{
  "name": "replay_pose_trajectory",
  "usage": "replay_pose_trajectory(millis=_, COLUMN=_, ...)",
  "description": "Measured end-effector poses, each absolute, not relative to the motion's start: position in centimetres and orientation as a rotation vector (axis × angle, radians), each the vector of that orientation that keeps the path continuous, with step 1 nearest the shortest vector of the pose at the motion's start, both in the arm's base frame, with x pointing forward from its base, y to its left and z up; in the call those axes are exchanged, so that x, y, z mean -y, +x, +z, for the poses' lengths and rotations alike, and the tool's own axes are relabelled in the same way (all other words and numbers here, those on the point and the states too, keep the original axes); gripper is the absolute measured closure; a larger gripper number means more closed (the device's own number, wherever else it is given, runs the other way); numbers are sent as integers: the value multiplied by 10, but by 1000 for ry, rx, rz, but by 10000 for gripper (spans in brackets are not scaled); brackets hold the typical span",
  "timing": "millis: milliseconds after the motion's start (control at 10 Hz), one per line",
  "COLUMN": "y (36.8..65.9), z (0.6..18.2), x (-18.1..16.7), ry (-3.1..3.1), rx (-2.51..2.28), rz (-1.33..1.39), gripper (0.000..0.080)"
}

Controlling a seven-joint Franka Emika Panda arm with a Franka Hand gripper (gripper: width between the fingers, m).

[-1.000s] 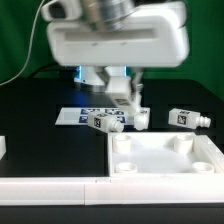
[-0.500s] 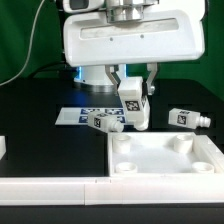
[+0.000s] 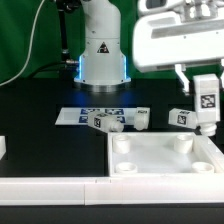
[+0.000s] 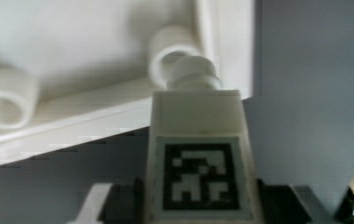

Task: Assemble one leg

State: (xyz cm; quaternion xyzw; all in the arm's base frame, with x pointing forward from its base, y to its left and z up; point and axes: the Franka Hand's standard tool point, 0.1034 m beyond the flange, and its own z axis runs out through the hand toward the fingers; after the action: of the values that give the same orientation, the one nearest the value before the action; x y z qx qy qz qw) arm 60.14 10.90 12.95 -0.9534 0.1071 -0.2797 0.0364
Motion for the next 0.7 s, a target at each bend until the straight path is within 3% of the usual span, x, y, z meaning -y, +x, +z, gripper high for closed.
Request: replay_pose_trajectory(millis=700, y=623, z=125, x=-98, ry=-3023, rx=-9, rz=-909, gripper=512)
